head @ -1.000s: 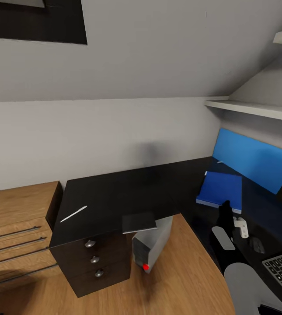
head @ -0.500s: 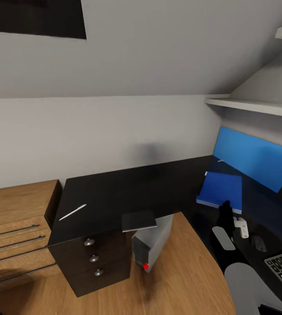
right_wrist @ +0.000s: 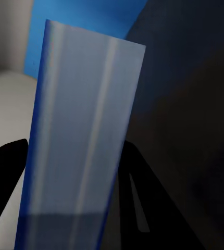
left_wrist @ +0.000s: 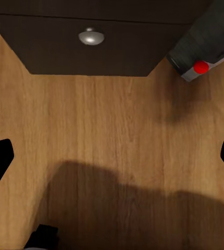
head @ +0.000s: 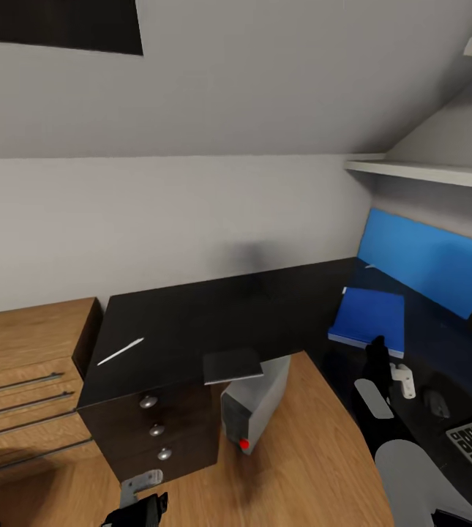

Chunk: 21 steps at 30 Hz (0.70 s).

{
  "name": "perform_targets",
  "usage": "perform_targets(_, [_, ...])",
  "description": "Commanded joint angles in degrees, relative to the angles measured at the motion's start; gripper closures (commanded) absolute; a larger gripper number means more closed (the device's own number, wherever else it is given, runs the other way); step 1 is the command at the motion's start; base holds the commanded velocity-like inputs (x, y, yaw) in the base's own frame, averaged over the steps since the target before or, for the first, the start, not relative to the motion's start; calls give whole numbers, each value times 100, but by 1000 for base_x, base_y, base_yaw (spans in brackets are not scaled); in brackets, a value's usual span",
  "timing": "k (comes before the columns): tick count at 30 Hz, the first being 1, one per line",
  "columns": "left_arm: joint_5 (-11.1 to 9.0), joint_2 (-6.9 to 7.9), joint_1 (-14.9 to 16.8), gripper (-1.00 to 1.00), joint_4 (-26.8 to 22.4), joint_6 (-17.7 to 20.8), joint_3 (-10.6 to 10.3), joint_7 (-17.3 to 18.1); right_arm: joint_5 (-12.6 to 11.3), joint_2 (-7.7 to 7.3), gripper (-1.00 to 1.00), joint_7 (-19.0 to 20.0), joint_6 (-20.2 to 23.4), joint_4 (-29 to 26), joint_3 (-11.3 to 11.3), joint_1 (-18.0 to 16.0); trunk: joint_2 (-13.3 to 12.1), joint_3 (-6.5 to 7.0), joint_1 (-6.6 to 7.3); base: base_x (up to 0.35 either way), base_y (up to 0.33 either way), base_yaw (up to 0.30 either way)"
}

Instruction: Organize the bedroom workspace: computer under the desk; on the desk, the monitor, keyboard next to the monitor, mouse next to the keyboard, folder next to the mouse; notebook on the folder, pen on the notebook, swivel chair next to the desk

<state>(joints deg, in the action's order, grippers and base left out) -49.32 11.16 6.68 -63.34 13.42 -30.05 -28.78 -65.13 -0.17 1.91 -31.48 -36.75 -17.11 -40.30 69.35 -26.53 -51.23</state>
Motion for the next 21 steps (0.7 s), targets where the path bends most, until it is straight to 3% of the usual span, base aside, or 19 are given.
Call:
perform_targets(1, [-87,33,2,-100,-11,12,-19,-50,-52,0,100,20,-16,0,6,-4,46,-25,-23,0,0,0])
perform_targets(5, [-196,99,-7,-100,164,-3,-18,-51,-64,0,100,20,-16,2,6,-4,206,-96,-111,0,0,0])
perform_targets(15, [-203,106,-8,-100,398,-15,-35,-58,-67,129,100,29,-51,140,2,-4,607,-276,-330,0,0,0])
perform_targets(21, [-202,98,-9,-100,474,-15,-43,-58,-57,113,100,37,-59,141,-17,-4,808,-366,-440,0,0,0])
